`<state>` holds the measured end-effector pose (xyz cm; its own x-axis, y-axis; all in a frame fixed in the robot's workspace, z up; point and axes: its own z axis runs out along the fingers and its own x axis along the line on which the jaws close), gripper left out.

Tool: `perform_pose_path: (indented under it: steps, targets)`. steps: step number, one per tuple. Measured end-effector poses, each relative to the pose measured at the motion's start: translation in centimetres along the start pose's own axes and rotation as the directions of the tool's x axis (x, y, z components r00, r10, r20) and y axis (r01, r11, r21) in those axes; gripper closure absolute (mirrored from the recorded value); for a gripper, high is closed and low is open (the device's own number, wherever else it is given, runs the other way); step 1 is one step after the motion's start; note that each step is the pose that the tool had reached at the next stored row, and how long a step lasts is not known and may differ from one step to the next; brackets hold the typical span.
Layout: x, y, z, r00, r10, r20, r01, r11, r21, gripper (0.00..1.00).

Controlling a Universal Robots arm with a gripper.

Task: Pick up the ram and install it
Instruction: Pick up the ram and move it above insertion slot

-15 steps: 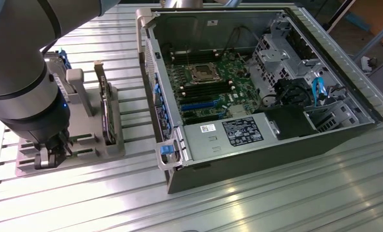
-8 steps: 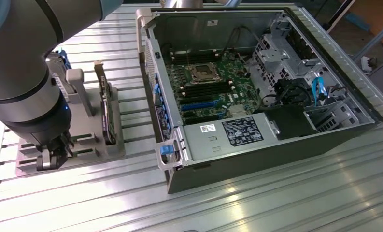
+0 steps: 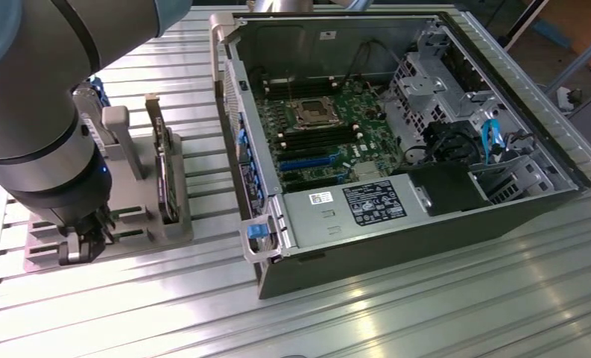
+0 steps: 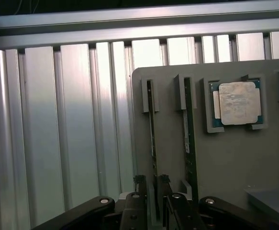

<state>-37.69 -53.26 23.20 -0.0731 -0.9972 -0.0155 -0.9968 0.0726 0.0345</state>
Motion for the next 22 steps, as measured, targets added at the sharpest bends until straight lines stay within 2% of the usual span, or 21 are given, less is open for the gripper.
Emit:
perform_pose_path:
  steps: [7,22]
  targets:
    - [0.01,-0.01,0.40,1.0000,0.000,0.0000,0.000,1.0000,0.0000,0.76]
    - [-0.22,-0.01,0.56,1.0000,0.000,0.0001,0.000,1.0000,0.0001,0.76]
